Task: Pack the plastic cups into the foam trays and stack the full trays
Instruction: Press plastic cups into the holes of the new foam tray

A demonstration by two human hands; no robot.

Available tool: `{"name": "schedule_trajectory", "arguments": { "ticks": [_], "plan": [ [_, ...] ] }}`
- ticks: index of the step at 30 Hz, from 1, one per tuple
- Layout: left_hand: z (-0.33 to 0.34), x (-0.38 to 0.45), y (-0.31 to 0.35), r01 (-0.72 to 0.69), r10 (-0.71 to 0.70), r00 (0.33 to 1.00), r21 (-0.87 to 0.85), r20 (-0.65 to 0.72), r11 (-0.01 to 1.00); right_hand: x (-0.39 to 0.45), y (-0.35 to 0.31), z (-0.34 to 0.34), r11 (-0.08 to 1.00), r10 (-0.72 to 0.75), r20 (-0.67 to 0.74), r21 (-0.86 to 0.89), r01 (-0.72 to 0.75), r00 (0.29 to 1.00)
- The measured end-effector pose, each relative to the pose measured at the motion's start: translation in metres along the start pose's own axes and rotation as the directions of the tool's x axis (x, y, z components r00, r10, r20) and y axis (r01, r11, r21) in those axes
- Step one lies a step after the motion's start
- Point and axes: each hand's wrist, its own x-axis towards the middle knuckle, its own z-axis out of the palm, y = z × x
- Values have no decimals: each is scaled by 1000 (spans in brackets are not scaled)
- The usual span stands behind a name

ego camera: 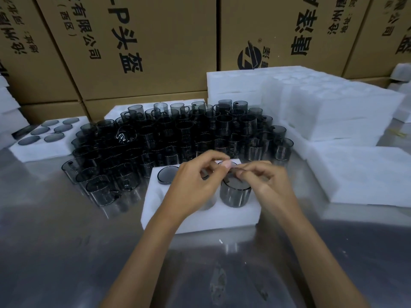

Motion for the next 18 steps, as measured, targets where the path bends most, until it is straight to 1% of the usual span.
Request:
{"name": "schedule_trajectory", "arguments": {
  "ticks": [1,4,9,13,18],
  "plan": [
    [-1,0,-1,10,-10,1000,0,11,1000,-1,1,1,999,3,4,-41,-3,1000],
    [-2,0,-1,53,-51,998,-57,40,997,-3,2,-1,997,4,-27,-77,-6,1000],
    [-1,1,-1,75,-75,997,-103,6,992,-3,1,-3,996,-16,-63,-84,10,998],
    [3,0,-4,70,-71,997,-65,-12,995,-3,4,-2,994,-31,-81,-106,23,996],
    [5,0,-6,133,-133,991,-51,12,990,-2,8,0,996,72,-44,-39,-74,996]
  ]
}}
